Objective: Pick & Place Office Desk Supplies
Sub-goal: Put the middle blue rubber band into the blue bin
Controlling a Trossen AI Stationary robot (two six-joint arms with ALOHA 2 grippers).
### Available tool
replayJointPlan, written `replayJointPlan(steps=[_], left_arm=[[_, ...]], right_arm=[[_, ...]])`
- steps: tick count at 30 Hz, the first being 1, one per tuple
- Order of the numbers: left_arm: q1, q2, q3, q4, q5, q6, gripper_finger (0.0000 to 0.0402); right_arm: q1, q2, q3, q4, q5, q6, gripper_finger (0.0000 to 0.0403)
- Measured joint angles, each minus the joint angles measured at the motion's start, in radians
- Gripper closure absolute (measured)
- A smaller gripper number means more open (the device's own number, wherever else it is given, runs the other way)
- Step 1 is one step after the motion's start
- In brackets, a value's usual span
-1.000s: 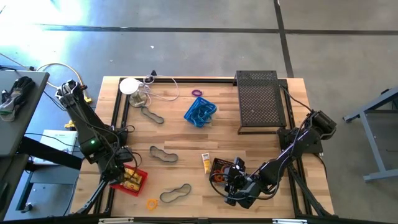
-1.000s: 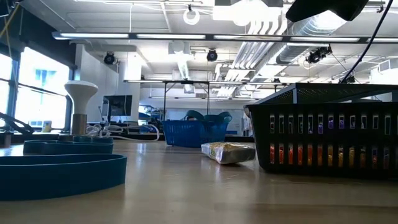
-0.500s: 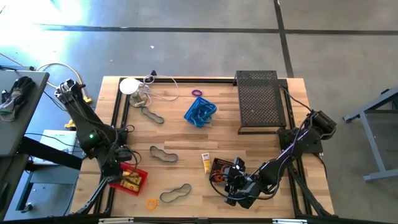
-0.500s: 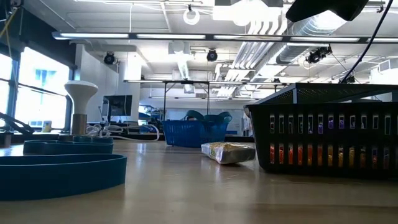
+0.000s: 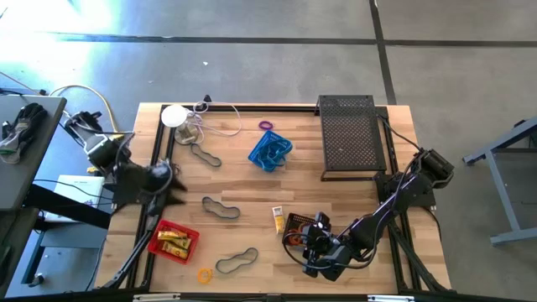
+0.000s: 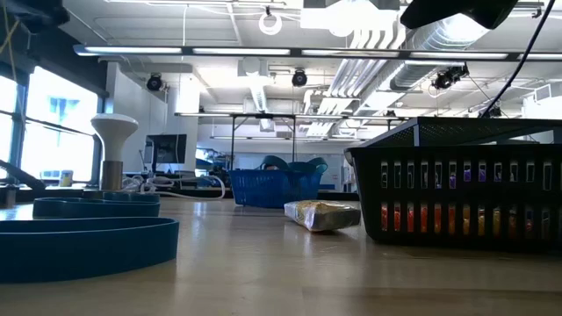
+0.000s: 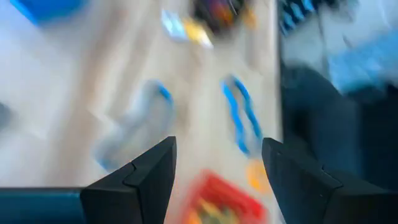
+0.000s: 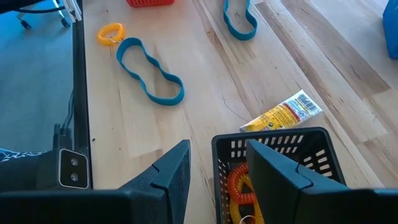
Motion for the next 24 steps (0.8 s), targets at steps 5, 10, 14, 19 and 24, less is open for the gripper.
replayJointPlan(steps=[5,10,14,19,24], left_arm=[[0.054,-0.041,-0.012,0.004,-0.187,0.185,0.0172],[0.083,-0.004,-0.080,0.064,-0.293,0.213,0.0172],[0.106,0.096,-0.151,0.154,-0.295,0.260,0.0172],[0.117,0.272,-0.191,0.255,-0.294,0.314,0.0172],[0.165,0.477,-0.192,0.307,-0.301,0.384,0.0172]], right_arm=[[0.000,0.000,0.000,0.018,-0.001,-0.001,0.0259],[0.000,0.000,0.000,0.017,-0.003,-0.008,0.0259],[0.000,0.000,0.000,0.021,-0.002,-0.024,0.0259],[0.000,0.000,0.000,0.030,-0.001,-0.024,0.0259],[0.000,0.000,0.000,0.037,-0.001,-0.028,0.0259]])
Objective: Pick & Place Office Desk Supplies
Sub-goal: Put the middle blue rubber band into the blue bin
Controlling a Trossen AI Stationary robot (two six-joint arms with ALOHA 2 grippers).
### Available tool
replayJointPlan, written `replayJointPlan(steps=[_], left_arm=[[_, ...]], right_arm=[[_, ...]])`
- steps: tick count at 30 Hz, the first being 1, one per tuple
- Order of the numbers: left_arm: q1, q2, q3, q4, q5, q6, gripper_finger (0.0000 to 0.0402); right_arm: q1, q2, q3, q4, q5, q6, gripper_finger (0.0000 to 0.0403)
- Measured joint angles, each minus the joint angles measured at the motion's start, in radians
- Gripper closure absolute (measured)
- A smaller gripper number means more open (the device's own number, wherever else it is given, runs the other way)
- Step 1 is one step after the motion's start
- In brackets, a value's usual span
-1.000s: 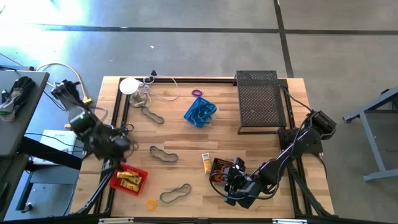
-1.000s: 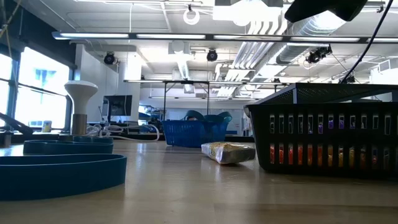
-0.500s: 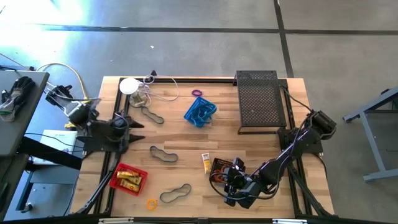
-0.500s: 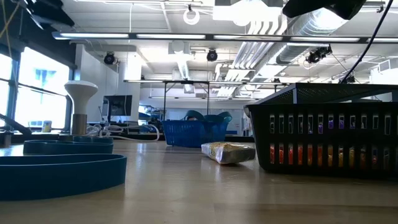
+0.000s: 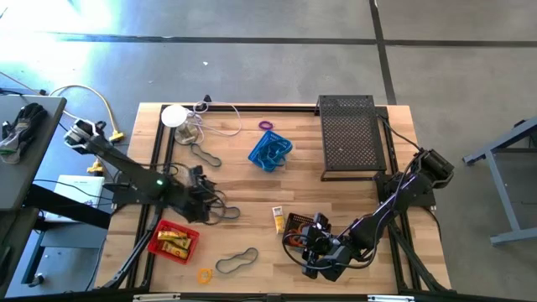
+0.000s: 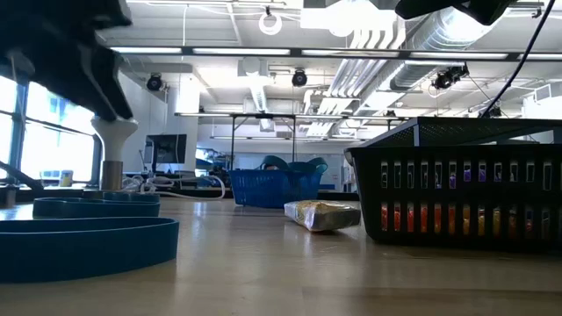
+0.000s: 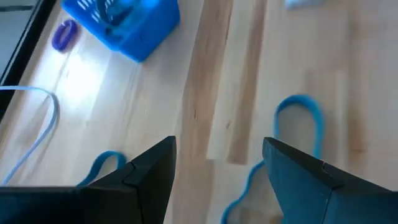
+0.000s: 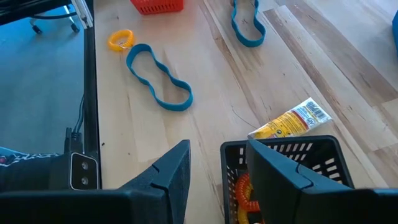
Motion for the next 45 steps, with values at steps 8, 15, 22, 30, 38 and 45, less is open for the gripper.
replayJointPlan(steps=[8,15,22,30,38,45], left_arm=[[0.131,0.271,0.000,0.051,0.059,0.061,0.0172],[0.152,0.350,0.000,0.176,0.160,0.146,0.0172],[0.074,0.330,0.003,0.185,0.138,0.138,0.0172],[0.027,0.330,0.003,0.183,0.145,0.154,0.0172],[0.134,0.329,0.003,0.183,0.316,0.168,0.0172],[0.184,0.329,0.002,0.183,0.352,0.217,0.0172]], right_arm=[[0.000,0.000,0.000,0.000,-0.001,0.000,0.0259],[0.000,0.000,0.000,0.004,0.000,-0.023,0.0259],[0.000,0.000,0.000,0.004,0.000,-0.023,0.0259],[0.000,0.000,0.000,0.006,0.000,-0.023,0.0259],[0.000,0.000,0.000,0.006,0.000,-0.025,0.0259],[0.000,0.000,0.000,0.006,0.000,-0.026,0.0259]])
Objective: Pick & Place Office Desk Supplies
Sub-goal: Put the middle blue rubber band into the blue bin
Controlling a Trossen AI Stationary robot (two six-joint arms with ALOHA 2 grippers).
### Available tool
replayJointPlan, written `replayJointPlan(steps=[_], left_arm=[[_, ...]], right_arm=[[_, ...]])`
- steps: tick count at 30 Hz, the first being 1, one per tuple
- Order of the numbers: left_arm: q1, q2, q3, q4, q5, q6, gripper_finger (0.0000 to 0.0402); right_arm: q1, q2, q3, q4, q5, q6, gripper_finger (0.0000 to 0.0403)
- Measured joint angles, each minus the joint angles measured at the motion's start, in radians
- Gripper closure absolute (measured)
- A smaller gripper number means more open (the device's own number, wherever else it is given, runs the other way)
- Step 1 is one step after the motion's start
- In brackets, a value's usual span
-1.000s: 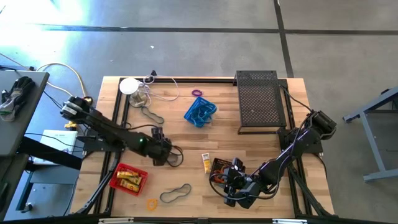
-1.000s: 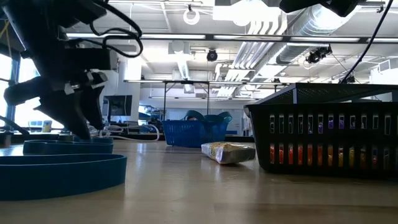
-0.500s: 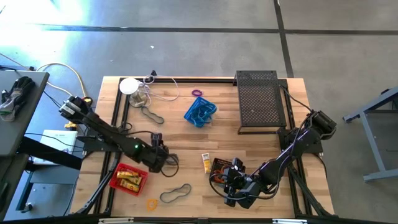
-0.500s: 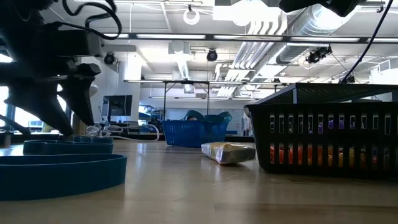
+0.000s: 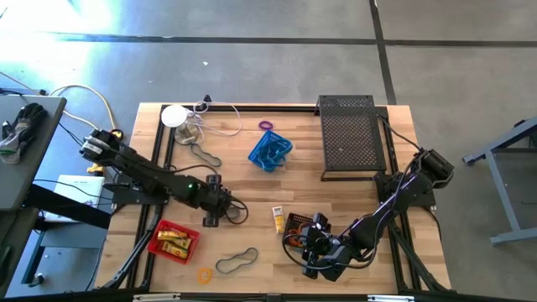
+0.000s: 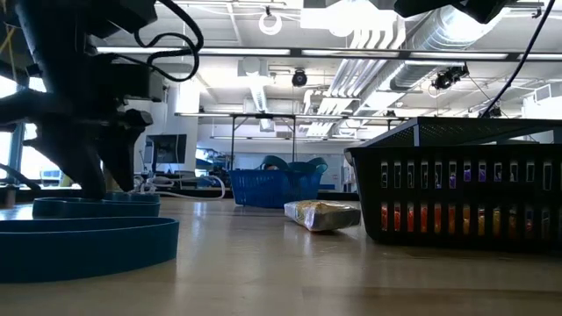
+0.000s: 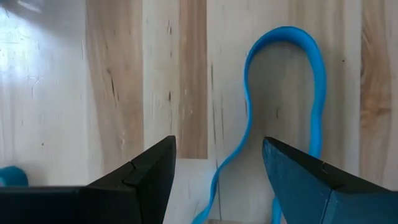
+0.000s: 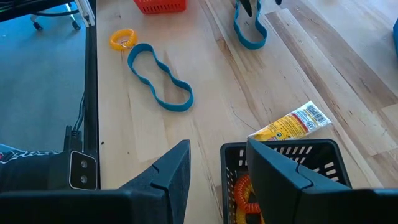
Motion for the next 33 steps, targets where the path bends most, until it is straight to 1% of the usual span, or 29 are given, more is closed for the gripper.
replayJointPlan(steps=[2,5,7,13,19,22,25,27,29,33], left_arm=[[0.007,0.000,-0.006,0.000,0.012,-0.001,0.0172],[0.012,0.000,-0.010,0.001,0.062,-0.001,0.0172],[0.011,0.000,-0.010,0.000,0.078,-0.002,0.0172],[0.009,0.018,-0.011,-0.001,0.079,-0.004,0.0172],[0.009,0.096,-0.007,0.002,0.088,0.011,0.0173],[0.009,0.123,-0.007,0.000,0.091,0.014,0.0185],[0.009,0.126,-0.007,0.000,0.095,0.013,0.0214],[0.009,0.117,-0.008,0.002,0.103,-0.002,0.0245],[0.008,0.107,-0.008,0.004,0.109,-0.011,0.0282],[0.006,0.083,-0.008,0.006,0.106,-0.020,0.0370]], right_arm=[[0.000,0.000,0.000,0.000,0.000,0.000,0.0259],[0.000,0.000,0.000,0.000,0.000,0.000,0.0259],[0.000,0.000,0.000,0.000,0.000,0.000,0.0259],[0.000,0.000,0.000,0.000,0.000,0.000,0.0259],[0.000,0.000,0.000,0.000,0.000,0.000,0.0259],[0.000,0.000,0.000,0.000,0.000,-0.004,0.0259],[0.000,0.000,0.000,0.000,0.000,-0.012,0.0259],[0.000,0.000,0.000,0.000,0.001,-0.018,0.0259],[0.000,0.000,0.000,0.000,0.000,-0.018,0.0259],[0.000,0.000,0.000,0.000,0.002,-0.019,0.0259]])
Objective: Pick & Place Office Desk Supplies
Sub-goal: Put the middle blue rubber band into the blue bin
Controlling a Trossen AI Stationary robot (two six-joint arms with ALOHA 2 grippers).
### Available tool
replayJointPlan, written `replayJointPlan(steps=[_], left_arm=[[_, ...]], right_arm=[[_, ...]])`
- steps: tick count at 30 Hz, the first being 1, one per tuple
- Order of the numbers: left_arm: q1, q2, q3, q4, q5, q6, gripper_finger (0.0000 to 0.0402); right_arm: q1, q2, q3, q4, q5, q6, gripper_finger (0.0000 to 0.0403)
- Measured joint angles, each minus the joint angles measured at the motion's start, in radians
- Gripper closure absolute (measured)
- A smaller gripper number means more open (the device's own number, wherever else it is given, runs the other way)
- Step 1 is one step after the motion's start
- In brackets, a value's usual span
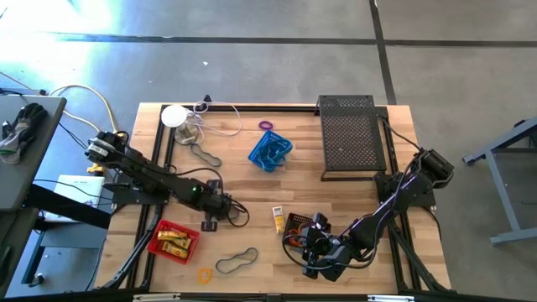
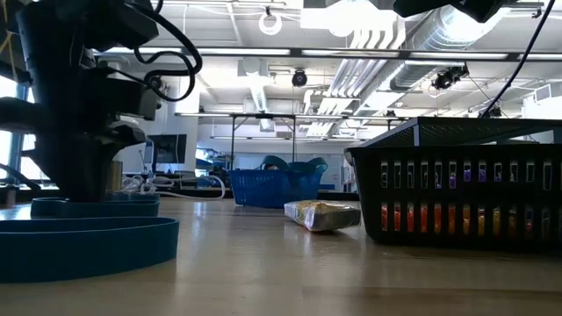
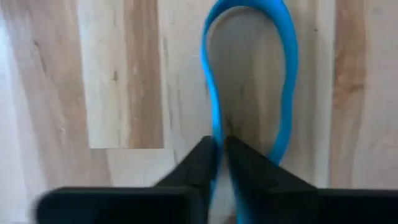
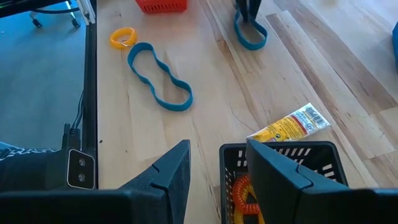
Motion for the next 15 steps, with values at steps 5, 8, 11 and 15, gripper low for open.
replayJointPlan(steps=[5,8,11,15], left_arm=[[-0.012,-0.023,0.012,-0.021,-0.090,0.000,0.0398],[-0.025,-0.029,0.070,-0.025,-0.144,0.021,0.0399],[-0.040,-0.029,0.158,-0.079,-0.181,0.065,0.0400],[-0.055,-0.033,0.285,-0.079,-0.421,0.180,0.0400]], right_arm=[[0.000,0.000,0.000,0.000,0.003,0.000,0.0259],[-0.001,0.000,0.000,0.000,0.003,0.000,0.0259],[-0.001,0.000,0.000,0.000,0.005,0.000,0.0259],[-0.001,0.000,0.000,0.000,0.007,0.000,0.0259]])
